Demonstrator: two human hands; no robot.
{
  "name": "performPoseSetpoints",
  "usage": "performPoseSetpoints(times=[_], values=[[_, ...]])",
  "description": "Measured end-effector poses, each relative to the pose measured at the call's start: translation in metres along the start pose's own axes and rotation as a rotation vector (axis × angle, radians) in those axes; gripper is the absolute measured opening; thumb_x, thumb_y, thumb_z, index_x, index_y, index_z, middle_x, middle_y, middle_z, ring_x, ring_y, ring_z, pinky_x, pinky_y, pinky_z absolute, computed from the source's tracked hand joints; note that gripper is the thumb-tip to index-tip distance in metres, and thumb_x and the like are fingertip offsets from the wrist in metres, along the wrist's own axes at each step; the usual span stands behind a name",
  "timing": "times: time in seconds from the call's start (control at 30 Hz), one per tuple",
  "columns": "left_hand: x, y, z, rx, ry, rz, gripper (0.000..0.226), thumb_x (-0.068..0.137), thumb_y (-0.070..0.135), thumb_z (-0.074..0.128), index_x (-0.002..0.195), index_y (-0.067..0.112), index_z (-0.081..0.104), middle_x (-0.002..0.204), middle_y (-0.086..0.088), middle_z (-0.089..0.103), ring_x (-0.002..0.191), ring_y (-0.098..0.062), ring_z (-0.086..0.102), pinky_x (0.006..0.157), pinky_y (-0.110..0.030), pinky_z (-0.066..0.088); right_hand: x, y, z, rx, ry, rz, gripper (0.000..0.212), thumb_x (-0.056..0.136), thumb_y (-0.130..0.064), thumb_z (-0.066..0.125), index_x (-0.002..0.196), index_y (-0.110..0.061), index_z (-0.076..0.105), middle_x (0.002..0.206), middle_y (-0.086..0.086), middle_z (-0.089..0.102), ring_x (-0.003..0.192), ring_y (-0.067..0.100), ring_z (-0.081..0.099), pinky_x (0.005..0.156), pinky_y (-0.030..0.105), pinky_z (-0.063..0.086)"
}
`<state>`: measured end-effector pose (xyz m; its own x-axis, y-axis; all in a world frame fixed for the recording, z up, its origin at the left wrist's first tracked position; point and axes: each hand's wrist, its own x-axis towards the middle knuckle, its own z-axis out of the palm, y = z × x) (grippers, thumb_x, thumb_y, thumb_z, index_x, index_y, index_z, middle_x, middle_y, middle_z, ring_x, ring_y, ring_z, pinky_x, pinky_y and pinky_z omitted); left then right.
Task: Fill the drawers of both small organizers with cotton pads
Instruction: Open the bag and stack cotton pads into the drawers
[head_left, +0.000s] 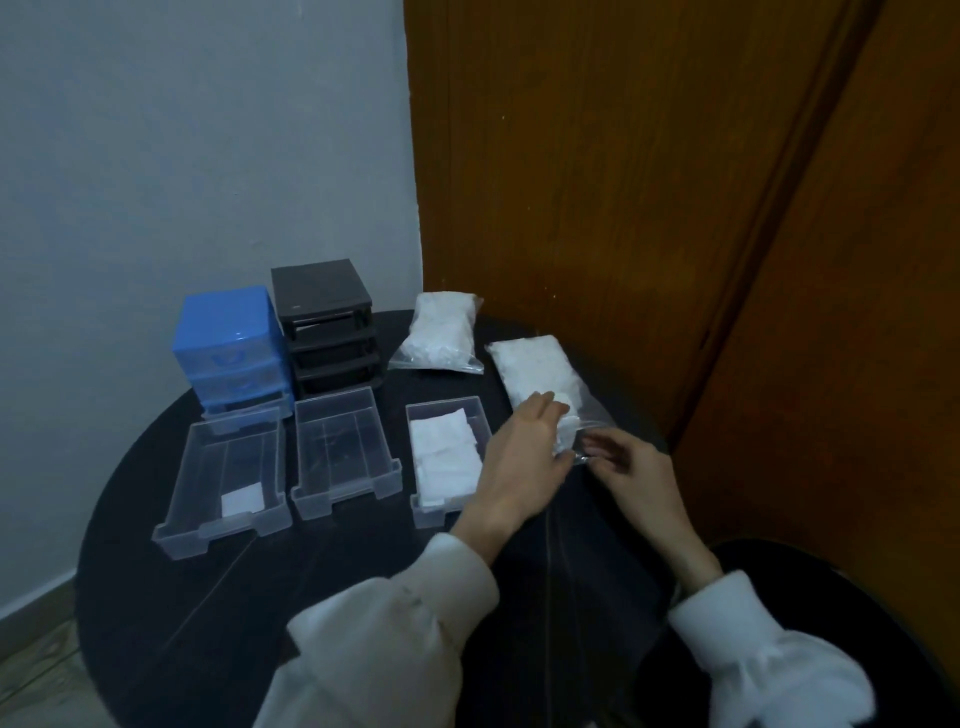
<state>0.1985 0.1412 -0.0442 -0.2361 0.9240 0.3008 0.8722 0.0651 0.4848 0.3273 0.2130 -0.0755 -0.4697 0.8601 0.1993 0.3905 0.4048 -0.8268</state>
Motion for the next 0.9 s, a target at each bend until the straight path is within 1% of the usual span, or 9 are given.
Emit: performPoseSetpoints(times=[0.03, 0.1, 0.2, 0.33, 0.53, 0.63, 0.73, 0.8, 0.9], values=[[-0.001, 0.000, 0.004, 0.020, 0.010, -0.005, 0.050, 0.090, 0.019, 0.058, 0.137, 0.015, 0.041, 0.147, -0.003, 0.034, 0.133, -0.018, 0.037, 0.107, -0.028, 0.031, 0.001, 0.000, 0.002, 0.004, 0.012, 0.007, 0.034, 0.086, 0.004, 0.058, 0.118, -0.006, 0.061, 0.113, 0.005, 0.065, 0.101, 0.010, 0.062, 0.075, 0.000, 0.042], [-0.001, -0.001, 0.008, 0.026, 0.045, -0.019, 0.044, 0.091, 0.017, 0.056, 0.133, 0.015, 0.043, 0.142, -0.003, 0.038, 0.126, -0.018, 0.043, 0.102, -0.030, 0.038, 0.002, -0.002, 0.006, 0.029, 0.036, 0.026, 0.038, 0.087, 0.001, 0.058, 0.125, -0.002, 0.057, 0.117, 0.006, 0.062, 0.102, 0.007, 0.058, 0.073, -0.005, 0.039], [0.003, -0.001, 0.007, 0.035, 0.101, -0.023, 0.029, 0.092, 0.015, 0.053, 0.121, 0.015, 0.048, 0.125, -0.003, 0.048, 0.113, -0.018, 0.049, 0.087, -0.031, 0.044, 0.005, -0.005, 0.012, 0.038, 0.073, 0.020, 0.035, 0.088, -0.004, 0.060, 0.123, -0.004, 0.058, 0.116, 0.006, 0.063, 0.090, 0.000, 0.056, 0.069, -0.005, 0.039], [0.010, -0.005, 0.007, 0.025, 0.119, -0.035, 0.017, 0.096, 0.013, 0.045, 0.112, 0.011, 0.053, 0.114, -0.006, 0.053, 0.106, -0.022, 0.051, 0.078, -0.034, 0.044, 0.011, -0.008, 0.020, 0.002, 0.098, -0.001, 0.035, 0.086, -0.006, 0.064, 0.121, -0.006, 0.060, 0.114, 0.006, 0.065, 0.084, 0.000, 0.057, 0.067, -0.003, 0.042], [0.015, -0.009, 0.006, -0.015, 0.124, -0.062, 0.015, 0.098, 0.016, 0.044, 0.102, 0.010, 0.057, 0.103, -0.008, 0.060, 0.096, -0.025, 0.055, 0.076, -0.033, 0.041, 0.015, -0.011, 0.025, 0.001, 0.161, 0.010, 0.033, 0.084, -0.007, 0.067, 0.117, -0.006, 0.062, 0.105, 0.008, 0.066, 0.076, 0.000, 0.057, 0.061, 0.001, 0.043], [0.016, -0.010, 0.005, -0.041, 0.116, -0.086, 0.017, 0.096, 0.018, 0.047, 0.106, 0.011, 0.059, 0.107, -0.007, 0.061, 0.098, -0.024, 0.056, 0.079, -0.034, 0.044, 0.015, -0.009, 0.025, -0.040, 0.171, -0.001, 0.032, 0.085, -0.007, 0.065, 0.118, -0.007, 0.062, 0.106, 0.006, 0.066, 0.078, -0.002, 0.056, 0.062, 0.002, 0.042], [0.016, -0.010, 0.004, -0.050, 0.072, -0.090, 0.026, 0.090, 0.023, 0.058, 0.114, 0.013, 0.059, 0.114, -0.005, 0.060, 0.105, -0.021, 0.055, 0.085, -0.033, 0.044, 0.014, -0.007, 0.021, -0.069, 0.171, -0.019, 0.029, 0.086, -0.007, 0.063, 0.115, -0.008, 0.064, 0.106, 0.004, 0.066, 0.081, 0.000, 0.057, 0.065, 0.003, 0.041], [0.016, -0.010, 0.004, -0.054, 0.070, -0.097, 0.030, 0.088, 0.022, 0.063, 0.116, 0.013, 0.059, 0.116, -0.005, 0.059, 0.107, -0.021, 0.054, 0.087, -0.032, 0.044, 0.012, -0.006, 0.018, -0.085, 0.169, -0.025, 0.026, 0.086, -0.006, 0.063, 0.112, -0.011, 0.066, 0.102, 0.003, 0.066, 0.078, -0.002, 0.056, 0.064, 0.003, 0.042], [0.016, -0.009, 0.005, -0.050, 0.095, -0.107, 0.028, 0.087, 0.017, 0.062, 0.115, 0.013, 0.060, 0.117, -0.005, 0.059, 0.108, -0.021, 0.055, 0.088, -0.030, 0.043, 0.010, -0.005, 0.015, -0.101, 0.171, -0.017, 0.024, 0.086, -0.005, 0.062, 0.108, -0.012, 0.067, 0.098, 0.003, 0.067, 0.077, -0.001, 0.058, 0.066, 0.005, 0.042]])
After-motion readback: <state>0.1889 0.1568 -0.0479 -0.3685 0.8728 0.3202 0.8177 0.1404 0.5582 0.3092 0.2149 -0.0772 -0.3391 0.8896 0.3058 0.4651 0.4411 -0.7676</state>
